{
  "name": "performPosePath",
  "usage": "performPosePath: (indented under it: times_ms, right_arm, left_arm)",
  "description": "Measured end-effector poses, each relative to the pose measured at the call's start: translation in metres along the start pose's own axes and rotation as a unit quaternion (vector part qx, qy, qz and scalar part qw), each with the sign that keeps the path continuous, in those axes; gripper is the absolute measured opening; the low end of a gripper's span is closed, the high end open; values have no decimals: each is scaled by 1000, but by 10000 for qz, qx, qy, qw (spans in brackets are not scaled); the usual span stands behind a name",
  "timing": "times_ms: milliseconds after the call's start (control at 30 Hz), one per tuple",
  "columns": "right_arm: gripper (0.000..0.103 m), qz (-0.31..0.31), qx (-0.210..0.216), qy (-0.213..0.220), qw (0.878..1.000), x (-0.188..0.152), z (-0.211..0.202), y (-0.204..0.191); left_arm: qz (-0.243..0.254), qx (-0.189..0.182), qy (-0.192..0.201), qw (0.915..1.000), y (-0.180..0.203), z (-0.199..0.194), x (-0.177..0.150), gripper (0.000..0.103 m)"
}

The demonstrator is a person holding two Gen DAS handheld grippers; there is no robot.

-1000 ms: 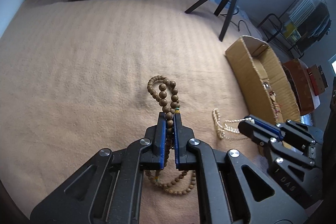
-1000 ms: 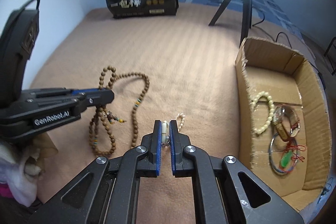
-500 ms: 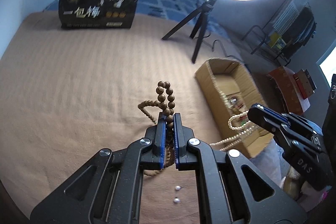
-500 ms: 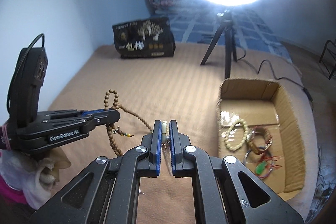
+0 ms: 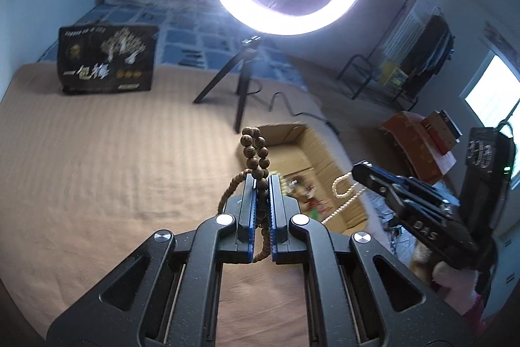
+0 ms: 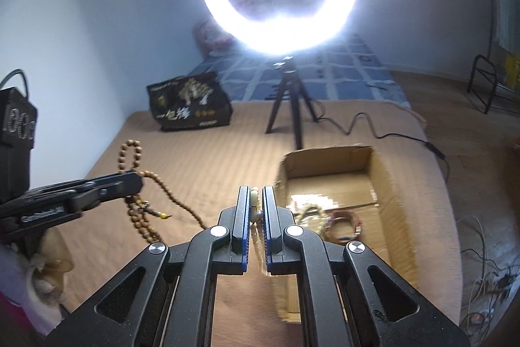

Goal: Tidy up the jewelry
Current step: 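Lift and carry the prayer beads with the left tool while the right tool carries the pearls to the box, then lower the prayer beads into the box and open the left tool while the right tool releases the pearls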

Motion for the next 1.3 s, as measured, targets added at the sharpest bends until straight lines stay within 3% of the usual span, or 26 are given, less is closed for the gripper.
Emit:
performPosePath:
  times_ms: [333, 733, 967, 1300]
  right_arm:
    - [6, 346, -323, 158, 9988, 4, -17, 46]
    - [6, 681, -526, -7, 9963, -3, -7, 86]
    - [6, 821, -585, -202, 9947, -10, 3, 104]
    - [6, 970, -680, -520, 9916, -23, 22, 121]
  left_arm:
    - [362, -420, 262, 9981, 58, -13, 20, 4]
    - [541, -852, 118, 9948, 112, 15, 25, 4]
    - [457, -923, -179, 9945, 115, 51, 17, 4]
    - [222, -664, -751, 9947, 96, 109, -13, 4]
Point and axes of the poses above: each gripper's, at about its wrist camera, not at the fingertips, and z roughly the way its jaws point, y to its right, x to its top, the point moved 3 cm from there along z, roughly the way its jaws point, and after that the axes turned 5 degrees about -y, right-handed, at the moved point
